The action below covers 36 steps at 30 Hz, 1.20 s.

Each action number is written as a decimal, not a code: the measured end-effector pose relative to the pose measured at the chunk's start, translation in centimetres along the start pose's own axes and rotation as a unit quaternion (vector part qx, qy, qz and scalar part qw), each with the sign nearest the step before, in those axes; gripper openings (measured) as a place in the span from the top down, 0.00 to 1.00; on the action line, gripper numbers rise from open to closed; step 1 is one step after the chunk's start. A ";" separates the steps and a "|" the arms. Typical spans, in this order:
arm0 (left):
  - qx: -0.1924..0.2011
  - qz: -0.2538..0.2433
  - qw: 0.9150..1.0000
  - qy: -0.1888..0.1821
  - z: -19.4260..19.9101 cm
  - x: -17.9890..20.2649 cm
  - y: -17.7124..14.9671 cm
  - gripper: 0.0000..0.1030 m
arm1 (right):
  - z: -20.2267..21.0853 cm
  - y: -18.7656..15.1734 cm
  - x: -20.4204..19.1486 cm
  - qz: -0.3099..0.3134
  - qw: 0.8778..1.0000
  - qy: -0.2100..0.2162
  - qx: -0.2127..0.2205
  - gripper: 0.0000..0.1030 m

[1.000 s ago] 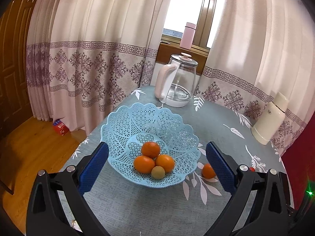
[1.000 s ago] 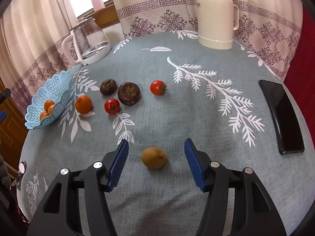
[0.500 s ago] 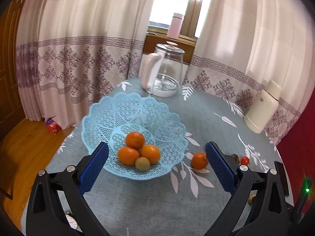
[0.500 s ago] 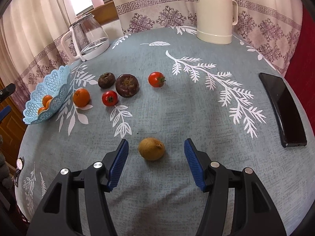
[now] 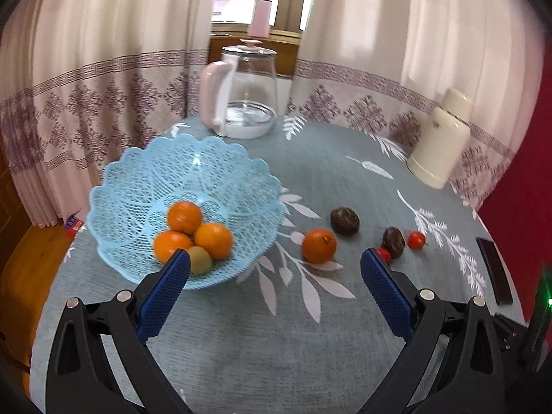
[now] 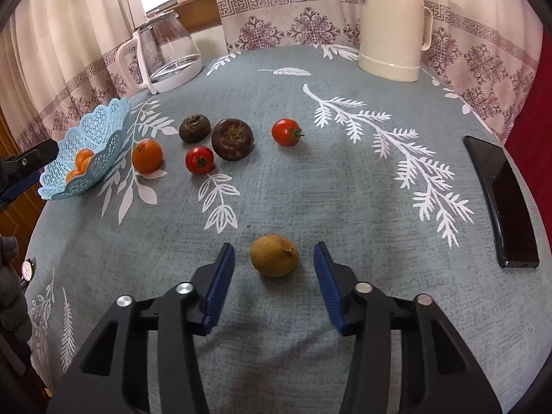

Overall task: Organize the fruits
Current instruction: 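Close the right gripper on the kiwi-like fruit, then move the left gripper to the loose orange and close on it while the right gripper holds the kiwi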

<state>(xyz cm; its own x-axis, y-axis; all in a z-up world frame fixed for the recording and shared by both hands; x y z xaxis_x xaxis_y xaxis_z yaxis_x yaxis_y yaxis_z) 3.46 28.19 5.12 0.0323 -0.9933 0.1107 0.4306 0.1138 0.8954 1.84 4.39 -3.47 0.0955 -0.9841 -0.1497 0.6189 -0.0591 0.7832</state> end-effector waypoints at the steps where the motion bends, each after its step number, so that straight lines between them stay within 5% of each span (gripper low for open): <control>1: -0.001 -0.003 1.000 -0.002 0.0 0.2 -0.1 0.03 | -0.2 -0.1 -0.1 0.001 1.000 0.002 -0.002 0.56; 9: -0.018 -0.008 1.000 -0.015 -1.1 1.0 -1.3 0.03 | -1.0 -0.1 -0.1 0.004 1.000 0.008 -0.012 0.70; 24: -0.050 -0.015 0.997 -0.055 -3.6 4.4 -1.9 0.03 | -0.8 1.0 2.3 -0.039 0.999 0.010 0.012 0.71; 30: -0.078 -0.001 0.993 -0.083 -5.6 6.0 -2.5 0.10 | -1.2 0.7 2.3 -0.048 0.999 0.025 0.007 0.71; 36: -0.101 -0.003 0.993 -0.066 -8.2 6.0 -3.1 0.22 | -1.2 0.5 2.5 -0.063 0.997 0.039 0.006 0.71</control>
<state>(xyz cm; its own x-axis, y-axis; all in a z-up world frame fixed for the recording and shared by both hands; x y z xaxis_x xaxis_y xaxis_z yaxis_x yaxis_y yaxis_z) 9.67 21.68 -0.55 -0.0835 -0.9814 0.1728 0.6035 0.0881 0.7925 3.35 2.13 -4.14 0.0777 -0.9529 -0.2931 0.6197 -0.1841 0.7629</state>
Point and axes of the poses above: each gripper's, at about its wrist camera, not at the fingertips, and z roughly against the way its jaws point, x to its right, y to its top, the point moved 7 cm from there along -z, roughly the way its jaws point, and after that the axes turned 11 degrees about x, right-handed, at the moved point
